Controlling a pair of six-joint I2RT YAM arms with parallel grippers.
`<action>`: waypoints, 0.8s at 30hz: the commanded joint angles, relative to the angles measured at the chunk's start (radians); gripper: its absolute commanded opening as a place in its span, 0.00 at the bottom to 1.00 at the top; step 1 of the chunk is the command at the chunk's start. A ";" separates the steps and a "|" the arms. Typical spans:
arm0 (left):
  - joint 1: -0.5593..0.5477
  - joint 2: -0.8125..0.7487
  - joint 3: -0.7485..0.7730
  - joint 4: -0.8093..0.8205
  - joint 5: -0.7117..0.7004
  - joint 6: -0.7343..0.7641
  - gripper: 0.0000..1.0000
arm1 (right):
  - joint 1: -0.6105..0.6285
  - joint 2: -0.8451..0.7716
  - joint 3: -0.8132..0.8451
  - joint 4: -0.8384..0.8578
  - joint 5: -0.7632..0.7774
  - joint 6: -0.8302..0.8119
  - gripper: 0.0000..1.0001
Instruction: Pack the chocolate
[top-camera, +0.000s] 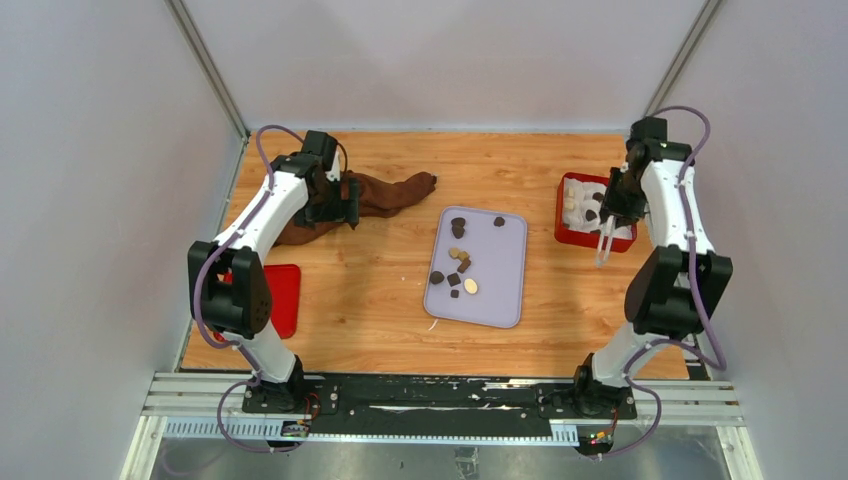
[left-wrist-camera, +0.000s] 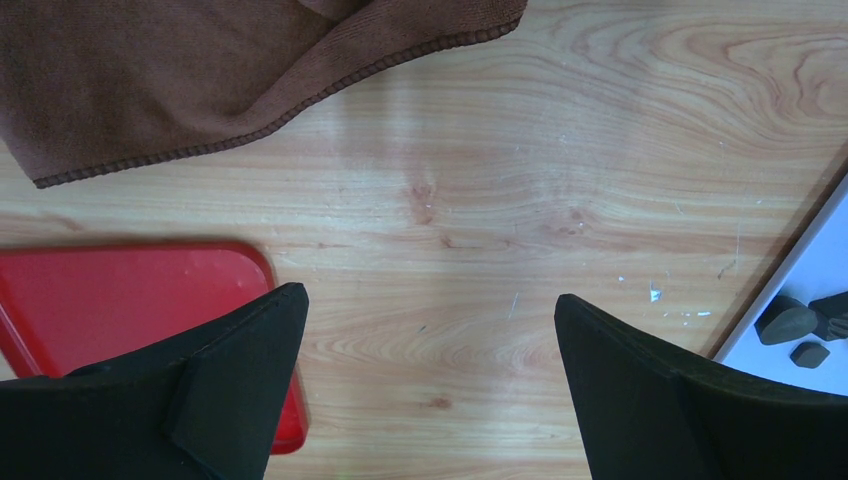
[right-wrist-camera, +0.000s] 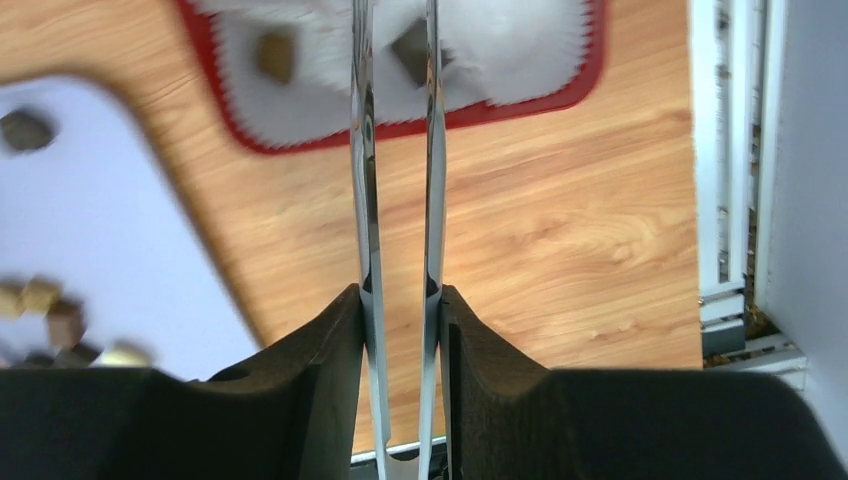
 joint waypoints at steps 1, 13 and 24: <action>0.004 -0.020 -0.003 -0.001 -0.014 0.009 1.00 | 0.122 -0.109 -0.051 -0.062 -0.106 -0.045 0.25; 0.004 -0.046 -0.019 -0.001 -0.016 0.001 1.00 | 0.497 -0.140 -0.178 -0.111 -0.158 -0.012 0.26; 0.004 -0.088 -0.055 -0.001 -0.012 -0.012 1.00 | 0.654 0.022 -0.190 -0.055 -0.115 0.093 0.34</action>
